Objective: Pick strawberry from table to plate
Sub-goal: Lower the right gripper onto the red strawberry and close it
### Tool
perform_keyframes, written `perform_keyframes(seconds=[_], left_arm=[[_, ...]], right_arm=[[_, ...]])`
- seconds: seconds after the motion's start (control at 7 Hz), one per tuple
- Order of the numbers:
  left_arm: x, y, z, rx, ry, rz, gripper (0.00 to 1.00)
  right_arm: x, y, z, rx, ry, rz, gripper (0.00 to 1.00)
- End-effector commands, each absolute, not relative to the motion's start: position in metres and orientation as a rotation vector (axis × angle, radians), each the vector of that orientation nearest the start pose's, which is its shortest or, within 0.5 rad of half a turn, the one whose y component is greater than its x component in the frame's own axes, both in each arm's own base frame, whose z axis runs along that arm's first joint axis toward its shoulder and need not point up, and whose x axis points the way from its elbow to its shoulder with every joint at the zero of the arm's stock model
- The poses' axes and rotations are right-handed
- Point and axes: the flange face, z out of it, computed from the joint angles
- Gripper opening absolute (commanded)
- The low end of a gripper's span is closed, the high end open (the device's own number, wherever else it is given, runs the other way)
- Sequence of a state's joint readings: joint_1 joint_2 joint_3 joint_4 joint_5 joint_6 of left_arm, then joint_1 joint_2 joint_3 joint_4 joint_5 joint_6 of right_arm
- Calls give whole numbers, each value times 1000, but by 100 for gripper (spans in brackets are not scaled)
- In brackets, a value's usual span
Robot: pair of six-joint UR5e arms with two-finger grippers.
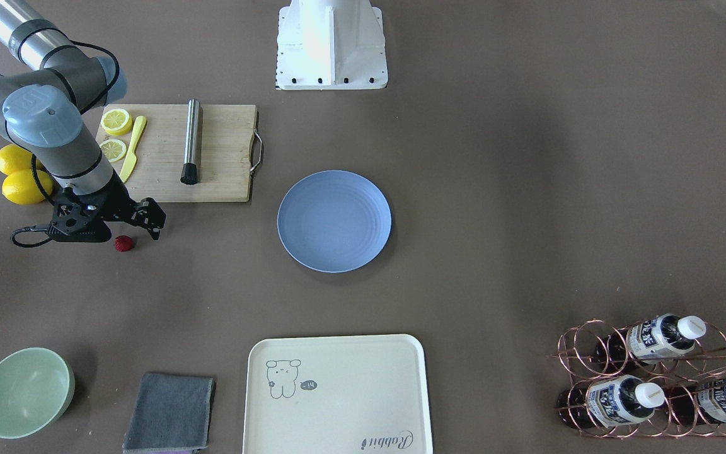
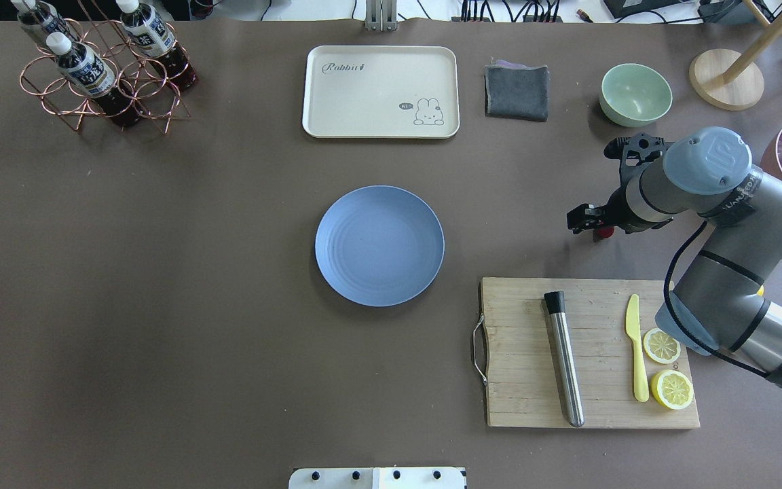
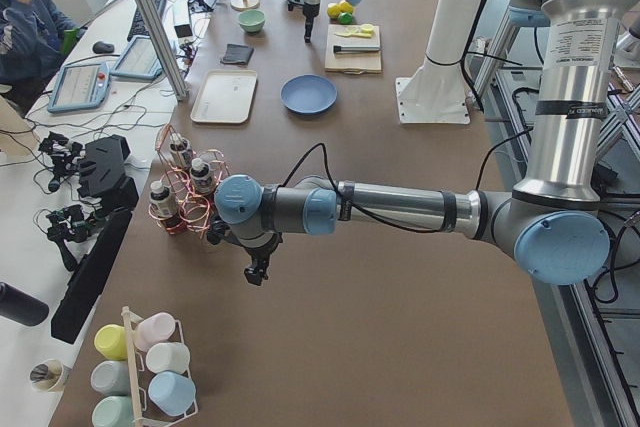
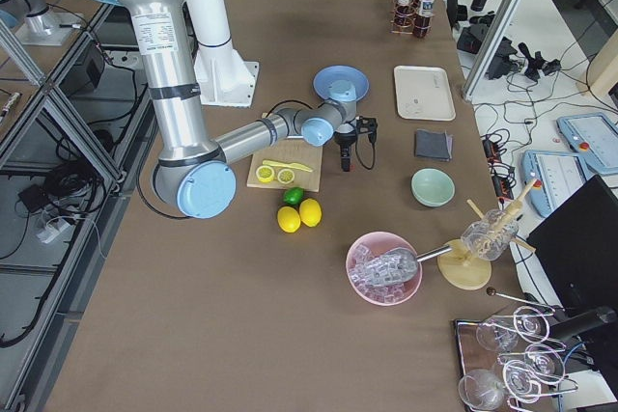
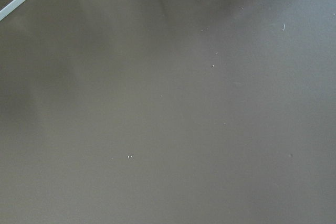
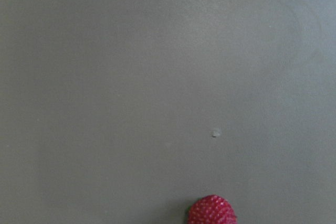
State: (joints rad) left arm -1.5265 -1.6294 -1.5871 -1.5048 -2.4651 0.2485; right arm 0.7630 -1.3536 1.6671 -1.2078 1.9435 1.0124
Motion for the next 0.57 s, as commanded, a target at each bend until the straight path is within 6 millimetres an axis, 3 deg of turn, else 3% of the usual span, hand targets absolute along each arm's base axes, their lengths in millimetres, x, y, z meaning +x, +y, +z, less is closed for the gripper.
perform_keyframes(seconds=[0.0, 0.14, 0.29, 0.43], left_arm=[[-33, -518, 620, 99, 892, 277, 99], [-33, -518, 620, 97, 892, 276, 99], [-33, -518, 620, 97, 892, 276, 99], [-33, -518, 620, 99, 892, 277, 99]], right_arm=[[-365, -491, 479, 135, -749, 68, 97], [-366, -496, 490, 152, -768, 69, 92], [-367, -497, 486, 157, -782, 76, 86], [-367, -497, 482, 156, -787, 79, 73]])
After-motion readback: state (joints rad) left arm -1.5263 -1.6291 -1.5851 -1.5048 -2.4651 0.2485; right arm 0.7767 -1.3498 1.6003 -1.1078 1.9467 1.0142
